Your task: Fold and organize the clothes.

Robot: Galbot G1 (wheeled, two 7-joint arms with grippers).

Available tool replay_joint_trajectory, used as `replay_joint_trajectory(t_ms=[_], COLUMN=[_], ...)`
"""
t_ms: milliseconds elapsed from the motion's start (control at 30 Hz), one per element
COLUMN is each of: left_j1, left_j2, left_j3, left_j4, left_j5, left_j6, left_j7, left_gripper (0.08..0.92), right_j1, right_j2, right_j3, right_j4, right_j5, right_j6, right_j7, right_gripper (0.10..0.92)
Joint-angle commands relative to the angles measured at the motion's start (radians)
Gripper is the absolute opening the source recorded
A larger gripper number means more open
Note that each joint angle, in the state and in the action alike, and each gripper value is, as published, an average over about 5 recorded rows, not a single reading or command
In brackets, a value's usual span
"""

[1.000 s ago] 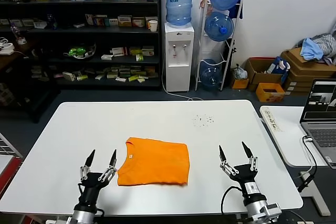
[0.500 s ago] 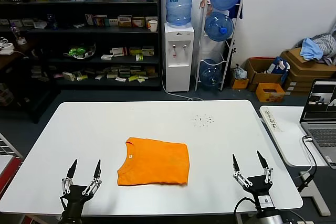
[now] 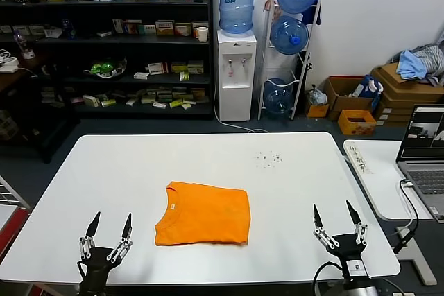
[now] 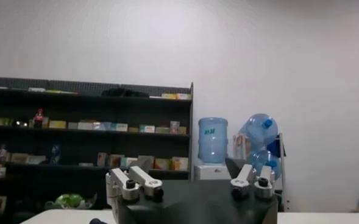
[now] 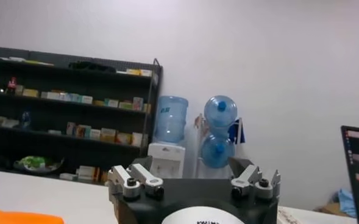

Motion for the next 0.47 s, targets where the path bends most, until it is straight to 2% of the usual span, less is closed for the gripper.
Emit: replay_joint_trajectory(t_ms=[33, 467], left_j1=[-0.024, -0.009], left_j2=[-0.005, -0.032], left_j3=[0.018, 0.009], left_j4=[0.050, 0.042], left_j5=[-0.005, -0.037], left_j6=[-0.027, -0.039], left_j7=[0.024, 0.046], left_gripper=[0.823, 0.823], right_j1=[-0.002, -0.015], right_j2=[0.006, 0.011], right_j3=[0.020, 0.010], right_j4=[-0.010, 0.005], right_j5=[-0.007, -0.030], right_j6=[-0.022, -0.014], right_j7=[0.015, 0.024], right_gripper=[0.823, 0.823])
